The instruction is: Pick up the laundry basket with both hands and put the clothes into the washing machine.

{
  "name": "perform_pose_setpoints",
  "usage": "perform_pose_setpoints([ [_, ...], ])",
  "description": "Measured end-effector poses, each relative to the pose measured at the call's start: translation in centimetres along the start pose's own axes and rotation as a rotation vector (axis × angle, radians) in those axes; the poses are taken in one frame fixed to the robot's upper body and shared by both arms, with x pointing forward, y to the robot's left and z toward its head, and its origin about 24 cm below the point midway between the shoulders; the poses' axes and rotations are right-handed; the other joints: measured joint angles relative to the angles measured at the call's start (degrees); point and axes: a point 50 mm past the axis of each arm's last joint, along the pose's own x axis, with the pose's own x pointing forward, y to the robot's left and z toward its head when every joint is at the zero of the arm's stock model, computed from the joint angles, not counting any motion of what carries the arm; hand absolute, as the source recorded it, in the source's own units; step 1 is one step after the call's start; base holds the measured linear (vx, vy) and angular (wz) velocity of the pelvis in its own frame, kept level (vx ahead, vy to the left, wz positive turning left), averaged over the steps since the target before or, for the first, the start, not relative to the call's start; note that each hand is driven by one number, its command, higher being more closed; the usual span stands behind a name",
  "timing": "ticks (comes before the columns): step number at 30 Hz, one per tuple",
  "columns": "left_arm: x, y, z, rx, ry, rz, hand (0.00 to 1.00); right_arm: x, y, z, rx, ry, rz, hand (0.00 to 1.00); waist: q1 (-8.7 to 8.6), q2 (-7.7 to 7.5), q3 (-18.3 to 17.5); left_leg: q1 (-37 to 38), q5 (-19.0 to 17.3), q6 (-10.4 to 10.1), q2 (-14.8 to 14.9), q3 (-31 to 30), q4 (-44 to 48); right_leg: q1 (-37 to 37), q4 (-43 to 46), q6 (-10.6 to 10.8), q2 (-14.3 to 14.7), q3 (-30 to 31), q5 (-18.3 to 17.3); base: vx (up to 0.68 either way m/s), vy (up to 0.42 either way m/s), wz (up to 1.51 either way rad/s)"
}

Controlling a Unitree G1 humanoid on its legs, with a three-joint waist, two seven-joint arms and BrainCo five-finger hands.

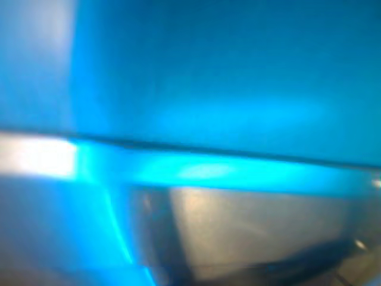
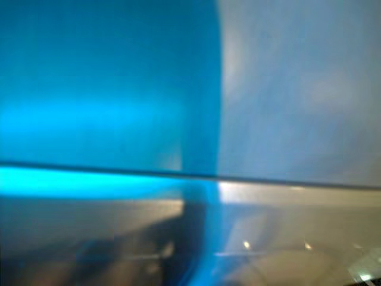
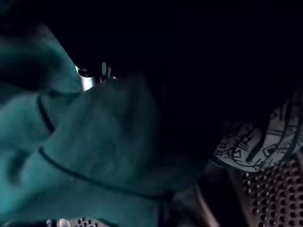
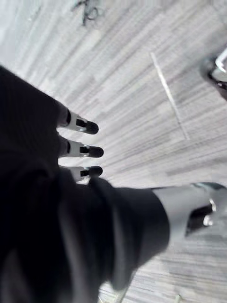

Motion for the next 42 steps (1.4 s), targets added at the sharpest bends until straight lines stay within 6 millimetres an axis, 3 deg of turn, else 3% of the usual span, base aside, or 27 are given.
perform_pose_setpoints([
  [2,0.5,1.1,1.4,-0.012,-0.042,0.03,1.0,0.1,-1.0,-0.6,-0.009,0.033,-0.03,0.0,-0.06,0.09,0.1,-1.1,-0.2,0.3,0.2,0.5,0.7,-1.9,1.1,-0.5,0.1,0.0,0.3,-0.03,0.006,-0.17],
  [5,-0.1,8.2,5.1,0.012,-0.223,0.29,1.0,0.2,-1.2,-0.7,-0.014,0.04,-0.019,0.0,-1.5,0.42,0.1,-3.0,-1.1,1.7,2.9,2.1,3.0,-4.8,1.9,-1.2,1.2,-0.1,1.4,-0.06,0.002,-0.64],
  [6,-1.9,13.6,5.7,0.101,-0.275,0.509,0.0,0.2,-0.9,-0.7,-0.011,0.039,-0.007,0.0,-4.0,0.6,0.1,-3.2,-1.5,2.3,4.1,2.8,3.4,-5.8,1.7,-1.4,1.7,-0.2,2.2,-0.05,-0.006,-0.54],
  [7,-2.5,14.6,5.6,0.149,-0.278,0.56,0.0,0.2,-0.9,-0.8,-0.012,0.039,-0.006,0.0,-4.53,0.63,0.1,-3.2,-1.8,2.2,4.4,2.9,3.5,-6.0,1.7,-1.6,2.0,-0.2,2.5,-0.03,-0.012,-0.7],
  [8,-4.7,17.6,5.5,0.322,-0.273,0.663,0.0,0.2,-1.1,-1.0,-0.015,0.049,-0.012,0.0,-5.56,0.71,0.1,-3.2,-2.2,1.8,5.4,2.8,3.9,-6.4,1.7,-2.1,2.8,-0.2,2.9,-0.01,-0.04,-0.52],
  [9,-5.9,19.0,5.4,0.524,-0.258,0.681,0.0,0.2,-1.4,-1.6,-0.017,0.075,-0.03,0.0,-6.42,1.04,0.0,-3.2,-2.3,1.7,6.2,2.9,4.0,-6.9,1.9,-2.3,3.3,-0.6,3.1,0.0,-0.047,-0.45],
  [10,-6.2,19.3,5.1,0.59,-0.249,0.674,0.0,0.2,-1.5,-1.8,-0.027,0.089,-0.035,0.0,-6.75,1.24,-0.1,-3.3,-2.3,1.7,6.5,2.9,3.9,-7.1,2.1,-2.5,3.5,-0.9,3.3,0.02,-0.066,-0.18],
  [11,-6.4,19.2,4.7,0.697,-0.237,0.678,0.0,0.2,-1.5,-2.1,-0.043,0.102,-0.036,0.0,-6.2,1.45,-0.1,-3.4,-2.2,1.5,6.9,2.8,3.8,-7.5,2.4,-2.9,3.8,-1.5,3.6,0.03,-0.055,0.06],
  [12,-5.2,16.9,4.0,0.81,-0.232,0.61,0.0,0.2,-1.3,-2.1,-0.041,0.1,-0.031,0.0,-4.21,1.64,-0.1,-3.6,-1.8,0.8,6.8,2.6,3.5,-8.2,3.5,-3.2,3.7,-2.4,3.7,0.03,-0.054,0.12],
  [14,-4.0,14.3,3.6,0.88,-0.254,0.518,0.0,0.3,-0.8,-1.9,-0.038,0.088,-0.013,0.0,-2.82,1.89,0.0,-3.8,-1.5,0.4,6.6,2.3,2.9,-8.6,4.0,-3.2,3.4,-3.2,3.7,0.02,-0.032,0.24],
  [15,-3.2,12.0,3.5,0.941,-0.293,0.43,0.0,0.5,0.0,-1.4,-0.028,0.062,0.016,0.0,-1.86,2.04,-0.1,-4.3,-1.0,0.2,6.1,1.8,2.4,-8.9,4.0,-3.2,2.9,-4.0,3.7,0.01,-0.01,0.31],
  [18,-1.7,8.1,3.1,0.979,-0.319,0.321,0.0,0.8,1.0,-0.9,-0.004,0.035,0.045,0.0,-0.74,2.42,-0.1,-5.8,-0.5,0.1,5.7,0.2,2.8,-9.2,4.0,-3.4,2.6,-4.8,3.8,0.01,0.028,0.16],
  [21,-0.8,5.0,2.5,0.973,-0.307,0.249,0.0,0.6,0.8,-1.3,0.002,0.054,0.033,0.0,-1.07,2.42,-0.1,-6.9,-0.2,0.5,4.6,-0.7,2.9,-9.6,4.2,-3.4,1.7,-5.4,3.8,0.02,0.055,0.16],
  [28,-0.6,2.3,0.6,0.881,-0.203,0.168,0.0,0.4,0.9,-1.6,0.01,0.071,0.032,0.0,-1.07,2.38,0.0,-7.7,-0.1,0.7,4.4,-2.1,3.9,-9.7,5.1,-3.4,1.4,-6.1,3.9,0.04,0.046,0.04],
  [31,-0.7,2.8,-1.1,0.639,-0.054,0.214,0.0,0.4,1.1,-1.9,0.012,0.087,0.035,0.0,-1.08,2.15,0.1,-7.9,0.2,0.8,3.9,-2.4,3.9,-9.7,5.4,-3.4,0.9,-6.6,3.9,0.05,0.059,0.13],
  [33,-2.1,3.6,-5.1,0.267,0.189,0.247,0.0,0.3,1.1,-2.1,0.007,0.112,0.035,0.0,-0.86,2.08,0.1,-8.0,0.4,1.0,3.7,-2.8,4.0,-9.6,5.5,-3.4,0.8,-6.6,3.9,0.05,0.065,0.07],
  [34,-2.5,3.5,-5.9,0.224,0.225,0.249,0.0,0.3,1.1,-2.2,0.007,0.116,0.035,0.0,-0.79,2.07,0.1,-8.0,0.4,1.1,3.6,-2.8,4.0,-9.6,5.5,-3.4,0.8,-6.7,3.9,0.04,0.046,0.07],
  [36,-4.5,2.6,-9.0,-0.228,0.374,0.277,0.0,0.3,1.3,-2.2,0.009,0.125,0.035,0.0,-0.7,2.03,0.1,-8.2,0.7,1.4,3.5,-3.1,3.9,-9.4,5.4,-3.4,0.7,-7.1,3.9,0.04,0.045,0.09],
  [38,-6.3,1.9,-10.8,-0.487,0.441,0.326,0.0,0.3,1.3,-2.2,0.01,0.126,0.035,0.0,-0.69,2.03,0.1,-8.2,0.7,1.5,3.1,-3.5,4.0,-9.2,5.4,-3.4,0.6,-7.2,3.9,0.04,0.051,0.07],
  [40,-8.4,1.2,-12.5,-0.893,0.485,0.454,0.0,0.3,1.4,-2.0,0.012,0.12,0.021,0.0,-0.75,2.03,0.1,-8.0,0.9,1.7,2.8,-3.8,3.9,-8.7,5.4,-3.3,0.3,-7.4,3.9,0.05,0.059,0.08],
  [42,-10.7,1.3,-14.2,-0.984,0.522,0.545,0.0,0.2,1.5,-2.3,0.013,0.135,0.012,0.0,-0.8,1.95,0.2,-6.2,0.9,1.7,2.8,-3.7,3.6,-6.9,4.9,-3.3,0.1,-7.4,4.0,0.06,0.06,0.04],
])
